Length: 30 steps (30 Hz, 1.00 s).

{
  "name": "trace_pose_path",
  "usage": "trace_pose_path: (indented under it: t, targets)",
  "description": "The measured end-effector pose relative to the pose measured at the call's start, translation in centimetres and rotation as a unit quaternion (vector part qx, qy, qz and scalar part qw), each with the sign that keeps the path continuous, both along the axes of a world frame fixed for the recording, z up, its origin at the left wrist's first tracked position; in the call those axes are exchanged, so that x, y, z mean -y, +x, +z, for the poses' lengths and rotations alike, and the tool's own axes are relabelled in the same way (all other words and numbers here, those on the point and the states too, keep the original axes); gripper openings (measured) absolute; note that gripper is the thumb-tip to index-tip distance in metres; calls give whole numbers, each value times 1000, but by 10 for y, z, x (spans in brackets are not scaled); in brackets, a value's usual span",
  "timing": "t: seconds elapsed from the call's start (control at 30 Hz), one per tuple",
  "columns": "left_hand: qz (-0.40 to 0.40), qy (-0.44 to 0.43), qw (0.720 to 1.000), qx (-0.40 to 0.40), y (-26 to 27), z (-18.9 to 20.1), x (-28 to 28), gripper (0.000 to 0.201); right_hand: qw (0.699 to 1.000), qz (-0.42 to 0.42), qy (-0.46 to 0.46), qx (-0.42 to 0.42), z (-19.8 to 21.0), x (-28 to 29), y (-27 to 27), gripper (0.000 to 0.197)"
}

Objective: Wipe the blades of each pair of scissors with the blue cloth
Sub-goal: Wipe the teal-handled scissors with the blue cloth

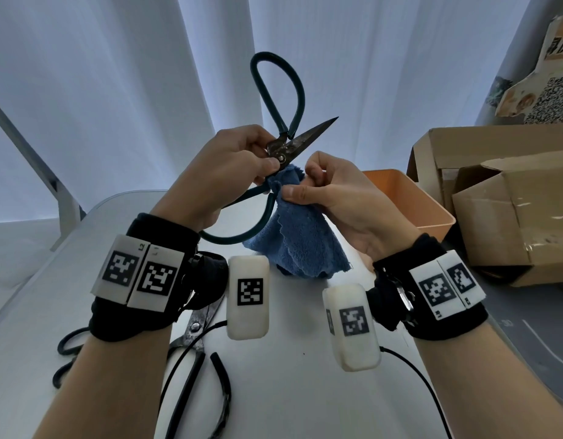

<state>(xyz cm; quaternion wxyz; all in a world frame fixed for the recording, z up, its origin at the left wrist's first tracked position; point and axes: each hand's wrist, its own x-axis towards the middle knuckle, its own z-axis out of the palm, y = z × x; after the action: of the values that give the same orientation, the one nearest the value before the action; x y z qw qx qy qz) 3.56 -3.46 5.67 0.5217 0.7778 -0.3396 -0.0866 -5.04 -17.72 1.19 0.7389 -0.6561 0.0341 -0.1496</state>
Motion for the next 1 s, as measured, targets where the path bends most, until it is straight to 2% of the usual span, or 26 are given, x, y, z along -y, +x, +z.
trace_pose_path:
  t: [0.13, 0.3, 0.47, 0.7, 0.87, 1.0]
  targets:
    - [12, 0, 1000, 0, 2, -1, -1, 16, 999, 12, 41, -1, 0, -1, 0, 37]
    - [3, -1, 1000, -3, 1, -1, 0, 16, 1000, -6, 0, 0, 0, -2, 0, 45]
    - [13, 1, 1000, 2, 3, -2, -1, 16, 1000, 13, 14, -1, -1, 0, 1, 35]
    - [14, 1, 1000, 0, 3, -3, 1, 16, 1000, 23, -9, -11, 0, 3, -1, 30]
    - [19, -1, 1000, 1, 5, -2, -1, 17, 1000, 19, -21, -8, -1, -1, 0, 31]
    - [19, 0, 1000, 2, 4, -3, -1, 17, 998, 49, -39, -6, 1, 3, -2, 34]
